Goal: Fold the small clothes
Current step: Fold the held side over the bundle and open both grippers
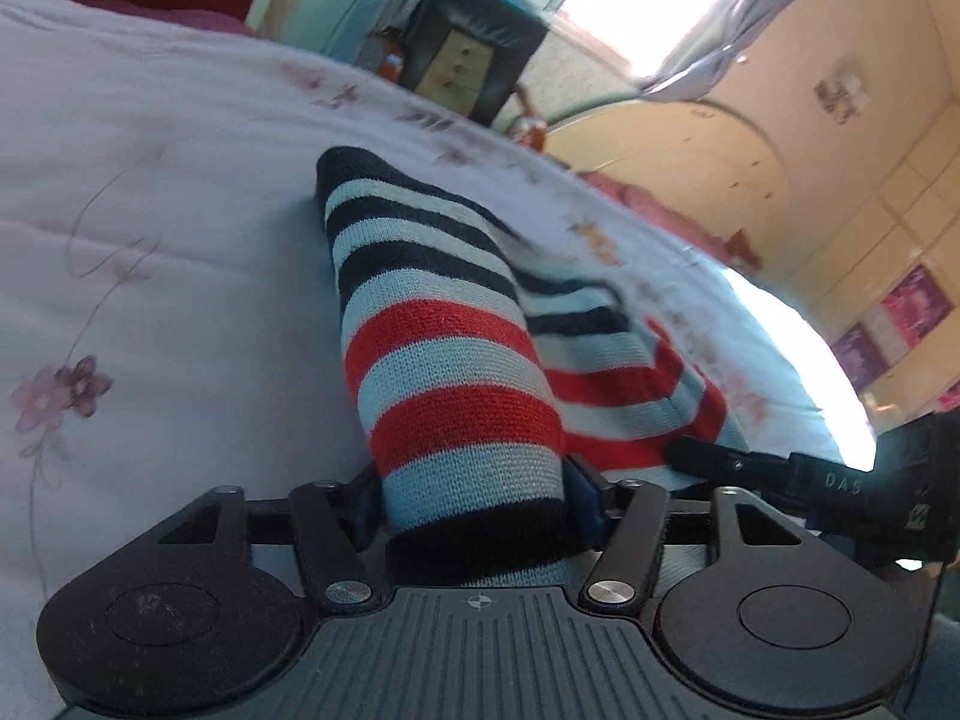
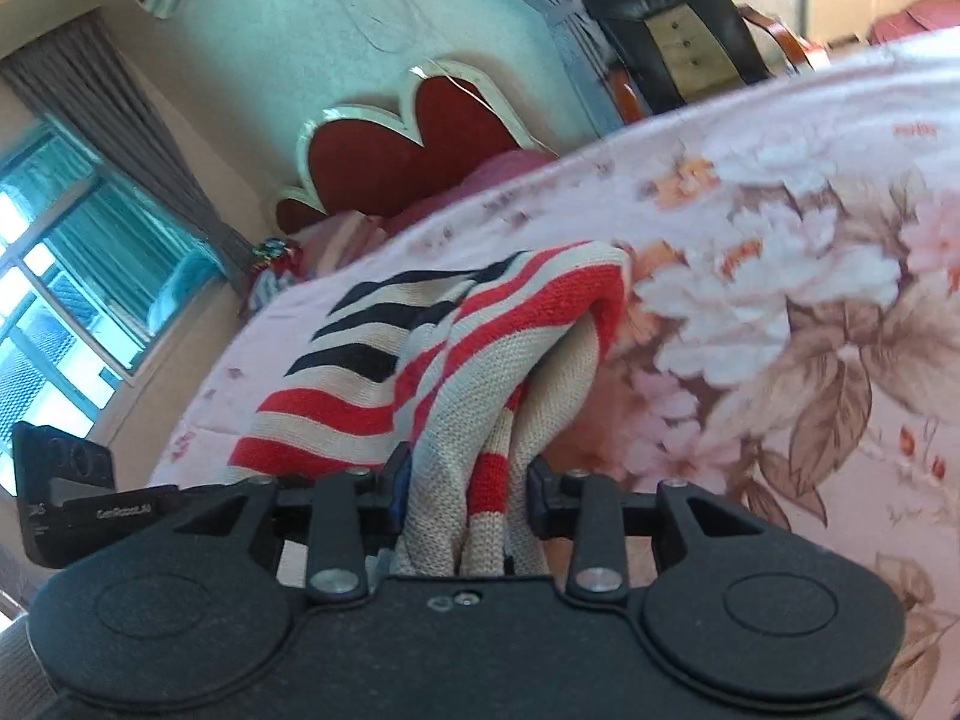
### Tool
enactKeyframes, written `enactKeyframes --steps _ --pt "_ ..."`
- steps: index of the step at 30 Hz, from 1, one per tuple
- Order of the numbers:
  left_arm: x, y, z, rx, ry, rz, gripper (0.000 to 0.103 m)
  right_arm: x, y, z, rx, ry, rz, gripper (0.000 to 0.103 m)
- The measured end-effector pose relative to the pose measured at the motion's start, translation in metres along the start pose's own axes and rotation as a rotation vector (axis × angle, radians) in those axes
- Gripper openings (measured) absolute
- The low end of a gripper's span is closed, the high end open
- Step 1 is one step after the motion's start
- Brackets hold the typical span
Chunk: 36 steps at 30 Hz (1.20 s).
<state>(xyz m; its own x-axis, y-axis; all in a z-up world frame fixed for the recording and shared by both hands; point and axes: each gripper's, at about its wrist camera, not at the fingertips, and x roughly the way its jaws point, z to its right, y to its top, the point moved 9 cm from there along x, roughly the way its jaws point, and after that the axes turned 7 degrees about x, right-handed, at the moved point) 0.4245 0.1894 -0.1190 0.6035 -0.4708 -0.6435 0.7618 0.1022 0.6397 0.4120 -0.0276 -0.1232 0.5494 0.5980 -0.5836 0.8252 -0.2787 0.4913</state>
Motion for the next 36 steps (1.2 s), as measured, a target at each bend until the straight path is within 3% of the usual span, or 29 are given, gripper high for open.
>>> enactKeyframes --steps 1,4,7,9,12,16,19,21,25,28,33,36 --pt "-0.001 -0.003 -0.001 -0.018 -0.008 0.038 0.068 0.011 -0.008 0.016 0.054 -0.044 -0.026 0.038" --pt "-0.005 -0.007 0.0 -0.034 0.019 0.069 0.07 0.007 -0.009 0.026 0.122 0.019 -0.009 0.039" --pt "-0.025 -0.005 0.006 0.023 0.073 0.1 0.07 -0.008 -0.001 0.019 0.054 -0.033 0.007 0.045" --pt "-0.049 0.001 0.01 0.084 0.115 0.156 0.07 -0.028 0.011 0.014 0.003 -0.068 0.065 0.044" --pt "-0.075 0.02 0.023 0.131 0.071 0.229 0.07 -0.047 0.025 -0.004 -0.094 -0.036 0.088 0.038" --pt "-0.052 0.033 0.043 0.23 0.063 0.144 0.07 -0.032 0.022 -0.036 -0.291 -0.044 0.021 0.032" --pt "-0.026 0.026 0.047 0.299 0.117 0.062 0.07 -0.008 0.013 -0.036 -0.393 -0.128 -0.045 0.016" --pt "-0.02 0.02 0.048 0.309 0.136 0.07 0.07 0.006 0.007 -0.019 -0.427 -0.21 -0.08 0.01" --pt "-0.035 0.018 0.058 0.326 0.155 0.101 0.07 0.003 0.011 -0.013 -0.406 -0.194 -0.086 0.008" --pt "-0.06 0.009 0.066 0.35 0.167 0.151 0.07 -0.024 0.011 -0.028 -0.431 -0.156 -0.061 0.016" --pt "-0.079 -0.015 0.082 0.322 0.164 0.172 0.07 -0.062 -0.02 -0.051 -0.527 -0.04 -0.09 0.015" --pt "-0.081 -0.03 0.086 0.318 0.183 0.158 0.07 -0.066 -0.041 -0.052 -0.589 -0.047 -0.116 0.014"
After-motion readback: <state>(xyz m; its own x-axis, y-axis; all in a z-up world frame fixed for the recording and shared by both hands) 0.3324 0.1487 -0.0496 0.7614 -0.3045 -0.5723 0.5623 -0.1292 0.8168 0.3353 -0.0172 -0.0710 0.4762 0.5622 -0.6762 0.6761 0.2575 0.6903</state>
